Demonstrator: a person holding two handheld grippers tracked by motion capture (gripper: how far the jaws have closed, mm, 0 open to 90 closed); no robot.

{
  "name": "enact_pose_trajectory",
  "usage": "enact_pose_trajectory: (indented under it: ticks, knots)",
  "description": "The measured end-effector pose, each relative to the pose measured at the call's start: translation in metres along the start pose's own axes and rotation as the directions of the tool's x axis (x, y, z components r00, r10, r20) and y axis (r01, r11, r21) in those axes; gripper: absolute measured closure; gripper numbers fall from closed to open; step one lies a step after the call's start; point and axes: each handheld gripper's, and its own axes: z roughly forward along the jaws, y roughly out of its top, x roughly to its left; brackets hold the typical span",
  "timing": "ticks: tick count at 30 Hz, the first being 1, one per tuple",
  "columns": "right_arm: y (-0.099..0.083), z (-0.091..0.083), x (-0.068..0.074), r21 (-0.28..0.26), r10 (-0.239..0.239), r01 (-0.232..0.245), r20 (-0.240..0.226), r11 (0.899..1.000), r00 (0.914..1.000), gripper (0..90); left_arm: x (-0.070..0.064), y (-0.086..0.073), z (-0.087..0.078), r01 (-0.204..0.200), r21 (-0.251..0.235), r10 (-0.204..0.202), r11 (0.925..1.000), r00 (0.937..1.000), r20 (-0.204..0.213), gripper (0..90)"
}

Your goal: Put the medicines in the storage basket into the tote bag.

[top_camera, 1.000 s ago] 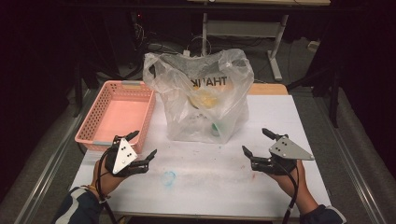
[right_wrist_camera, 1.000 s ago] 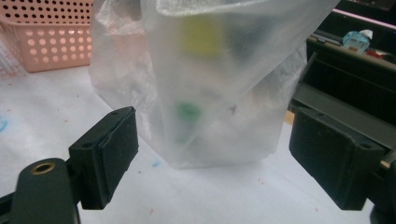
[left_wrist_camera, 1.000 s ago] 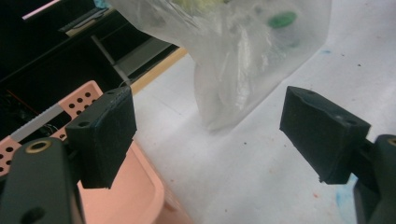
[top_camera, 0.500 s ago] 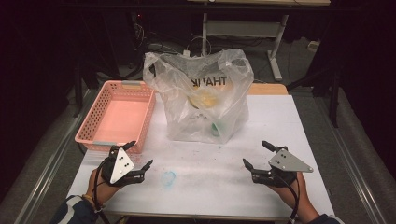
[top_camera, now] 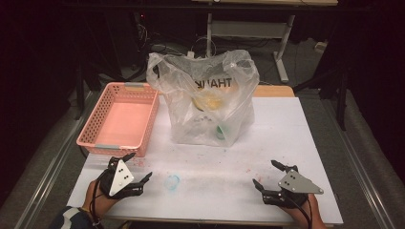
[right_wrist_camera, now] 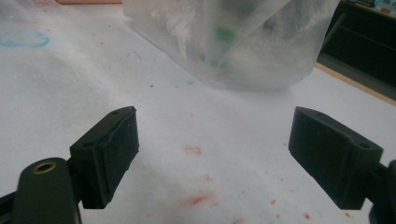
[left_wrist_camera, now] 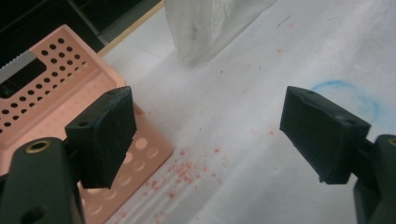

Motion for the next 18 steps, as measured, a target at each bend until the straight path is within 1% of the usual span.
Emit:
enact_pose_trajectory:
  ticks: [2,3,5,7,11,13,17,18]
  knots:
    - [-0.004,0.0,0.0,0.008,0.005,-0.005,-0.002,1.0,1.0,16.7,0.0,-0.003,0.0,0.015,0.008,-0.015,0.9999,0.9998,0.013,18.4]
    - [-0.007,0.0,0.0,0.021,0.006,-0.006,-0.007,1.0,1.0,16.8,0.0,-0.004,0.0,0.016,0.016,-0.016,0.9998,0.9998,0.013,18.4]
    - [-0.012,0.001,0.0,0.04,0.02,-0.02,-0.019,0.999,0.9996,16.7,-0.002,-0.005,0.001,0.016,0.025,-0.017,0.9995,0.9997,0.017,18.4]
    - [-0.014,0.002,0.0,0.054,0.016,-0.015,-0.022,0.998,0.9996,16.6,-0.003,-0.005,0.002,0.005,0.032,-0.005,0.9995,0.9998,0.019,18.4]
    - [-0.011,0.002,-0.001,0.038,0.02,-0.019,-0.02,0.999,0.9996,16.7,-0.003,-0.005,0.001,0.005,0.031,-0.006,0.9995,0.9997,0.024,18.3]
    - [-0.01,0.001,-0.001,0.038,0.014,-0.014,-0.017,0.999,0.9998,16.7,-0.004,-0.005,0.001,0.0,0.031,0.0,0.9995,0.9997,0.023,18.3]
    - [-0.01,0.001,-0.001,0.035,0.018,-0.017,-0.026,0.999,0.9995,16.8,-0.005,-0.004,0.002,-0.011,0.031,0.01,0.9995,0.9996,0.025,18.4]
    - [-0.009,0.002,0.0,0.036,0.013,-0.011,-0.03,0.999,0.9995,16.8,-0.006,-0.004,0.002,-0.013,0.032,0.012,0.9994,0.9996,0.026,18.3]
